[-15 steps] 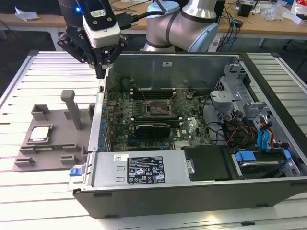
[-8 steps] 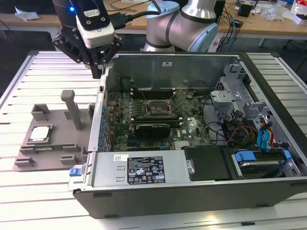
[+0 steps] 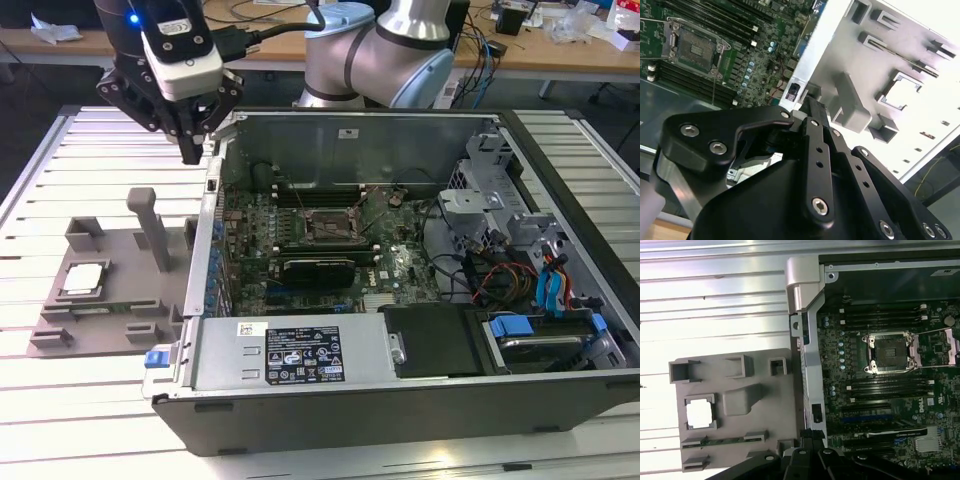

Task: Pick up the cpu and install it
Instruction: 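Reach for the cpu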

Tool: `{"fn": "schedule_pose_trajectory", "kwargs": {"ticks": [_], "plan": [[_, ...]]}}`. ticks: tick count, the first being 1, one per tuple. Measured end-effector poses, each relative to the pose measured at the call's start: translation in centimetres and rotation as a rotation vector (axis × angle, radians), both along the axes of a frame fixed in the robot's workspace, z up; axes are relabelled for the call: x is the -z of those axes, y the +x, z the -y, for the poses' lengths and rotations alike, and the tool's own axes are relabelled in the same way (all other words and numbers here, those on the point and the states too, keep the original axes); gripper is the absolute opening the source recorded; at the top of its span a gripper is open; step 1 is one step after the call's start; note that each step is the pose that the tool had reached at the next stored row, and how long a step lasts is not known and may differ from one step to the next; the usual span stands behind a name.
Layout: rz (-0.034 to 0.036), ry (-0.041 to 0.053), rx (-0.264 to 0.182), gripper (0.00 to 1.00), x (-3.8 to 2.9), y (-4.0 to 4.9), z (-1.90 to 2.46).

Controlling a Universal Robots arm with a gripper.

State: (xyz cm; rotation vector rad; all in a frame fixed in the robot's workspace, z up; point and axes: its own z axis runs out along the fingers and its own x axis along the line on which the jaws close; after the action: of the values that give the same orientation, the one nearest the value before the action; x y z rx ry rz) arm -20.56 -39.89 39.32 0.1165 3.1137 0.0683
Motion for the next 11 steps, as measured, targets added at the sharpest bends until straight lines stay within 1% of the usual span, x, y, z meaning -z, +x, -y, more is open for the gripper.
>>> {"fn": "schedule_pose_trajectory", "kwargs": {"ticks": [3, 11], "plan": [[0.0, 0.0, 0.0, 0.11, 0.0, -0.3, 0.0], [0.0, -0.0001, 0.0, 0.11, 0.0, -1.59, 0.0]]}}
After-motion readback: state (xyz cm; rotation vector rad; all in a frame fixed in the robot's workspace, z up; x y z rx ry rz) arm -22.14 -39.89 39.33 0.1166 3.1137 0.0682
